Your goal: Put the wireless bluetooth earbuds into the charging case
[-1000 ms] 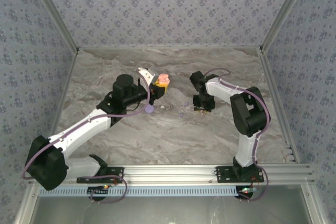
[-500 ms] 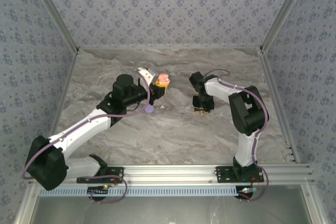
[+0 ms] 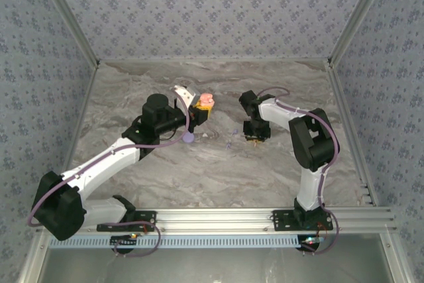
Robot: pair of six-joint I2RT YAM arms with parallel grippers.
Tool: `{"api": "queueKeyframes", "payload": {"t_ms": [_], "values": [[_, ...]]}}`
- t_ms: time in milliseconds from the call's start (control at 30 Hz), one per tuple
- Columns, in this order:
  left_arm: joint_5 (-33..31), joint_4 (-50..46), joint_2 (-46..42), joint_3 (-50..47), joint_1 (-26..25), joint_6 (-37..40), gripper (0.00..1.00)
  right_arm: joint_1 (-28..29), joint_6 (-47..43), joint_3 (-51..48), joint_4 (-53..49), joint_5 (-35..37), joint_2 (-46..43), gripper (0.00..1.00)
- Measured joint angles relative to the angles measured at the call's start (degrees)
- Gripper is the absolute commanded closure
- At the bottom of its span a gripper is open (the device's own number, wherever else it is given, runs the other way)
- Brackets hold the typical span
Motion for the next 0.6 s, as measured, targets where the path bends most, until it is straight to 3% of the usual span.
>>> {"api": "queueKeyframes", "payload": {"t_ms": [600], "values": [[0.00, 2.75, 3.85, -3.52, 0.00, -2.91, 0.77, -0.15, -5.03, -6.45, 8.52, -1.73, -5.79, 0.79]]}}
